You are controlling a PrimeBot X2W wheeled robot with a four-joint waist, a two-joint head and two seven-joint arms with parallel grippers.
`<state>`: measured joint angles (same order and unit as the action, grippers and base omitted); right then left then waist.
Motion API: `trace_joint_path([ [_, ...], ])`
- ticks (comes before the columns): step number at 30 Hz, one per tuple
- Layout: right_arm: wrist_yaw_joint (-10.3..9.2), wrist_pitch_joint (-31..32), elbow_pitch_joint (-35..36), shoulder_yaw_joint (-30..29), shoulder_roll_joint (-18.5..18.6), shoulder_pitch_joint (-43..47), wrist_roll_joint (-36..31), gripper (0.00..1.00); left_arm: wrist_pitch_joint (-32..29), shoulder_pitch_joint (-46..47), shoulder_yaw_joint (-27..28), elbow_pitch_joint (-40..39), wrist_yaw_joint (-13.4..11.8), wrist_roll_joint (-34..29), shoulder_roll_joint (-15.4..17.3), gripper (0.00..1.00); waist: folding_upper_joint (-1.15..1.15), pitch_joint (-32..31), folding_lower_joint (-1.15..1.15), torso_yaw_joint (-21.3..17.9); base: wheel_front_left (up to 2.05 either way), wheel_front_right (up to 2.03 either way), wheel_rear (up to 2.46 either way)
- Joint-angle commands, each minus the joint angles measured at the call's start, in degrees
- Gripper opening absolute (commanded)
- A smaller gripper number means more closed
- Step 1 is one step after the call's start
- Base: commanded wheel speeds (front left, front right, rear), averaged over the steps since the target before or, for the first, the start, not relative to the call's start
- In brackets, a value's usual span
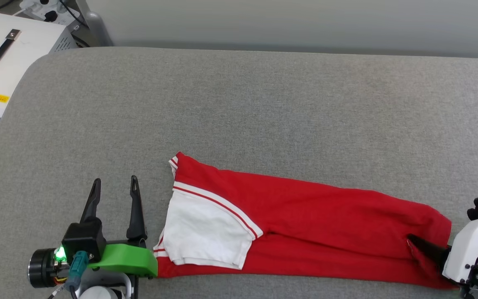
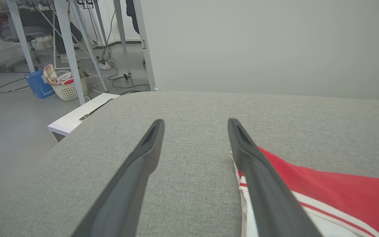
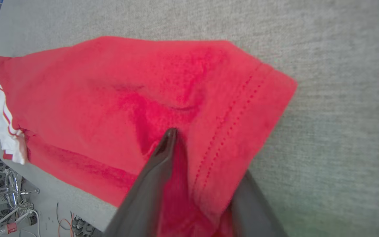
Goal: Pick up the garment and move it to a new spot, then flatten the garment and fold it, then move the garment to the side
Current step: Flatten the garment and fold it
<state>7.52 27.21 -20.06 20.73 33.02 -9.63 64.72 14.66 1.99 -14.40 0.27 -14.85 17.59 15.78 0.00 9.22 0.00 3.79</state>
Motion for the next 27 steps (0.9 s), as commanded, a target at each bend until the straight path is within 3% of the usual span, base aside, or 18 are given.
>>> trace_joint_path([
  [1, -0.03, -0.28, -0.93, 1.49, -0.92, 0.01, -0.11, 0.00, 0.33, -1.21, 1.15, 0.14, 0.88, -1.34, -0.96, 1.00, 0.00, -0.29, 0.00, -0.13, 0.00, 0.00, 0.00],
  [10, -0.03, -4.66, -2.03, 0.17, 5.25, -1.27, 0.88, 0.00, 0.33, -3.79, 5.23, 0.34, 5.93, -7.09, -4.91, 1.00, 0.00, -2.13, 0.00, -0.28, 0.00, 0.00, 0.00],
  [20, -0.03, -3.84, -8.06, -2.11, 11.72, -1.59, 0.30, 0.00, 0.34, -4.97, 6.88, 1.24, 9.97, -10.18, -7.51, 1.00, 0.00, -3.73, 0.00, -0.73, 0.00, 0.00, 0.00],
  [26, -0.03, -2.96, -1.97, -0.49, 12.50, -0.70, 0.84, 0.00, 0.34, -5.28, 8.34, 1.93, 11.66, -11.00, -8.44, 1.00, 0.00, -4.16, 0.00, -0.86, 0.00, 0.00, 0.00],
  [27, -0.03, -2.78, 3.77, -0.12, 12.66, -0.18, 1.31, 0.00, 0.34, -5.33, 8.91, 2.16, 12.38, -11.53, -8.78, 1.00, 0.00, -4.27, 0.00, -0.77, 0.00, 0.00, 0.00],
])
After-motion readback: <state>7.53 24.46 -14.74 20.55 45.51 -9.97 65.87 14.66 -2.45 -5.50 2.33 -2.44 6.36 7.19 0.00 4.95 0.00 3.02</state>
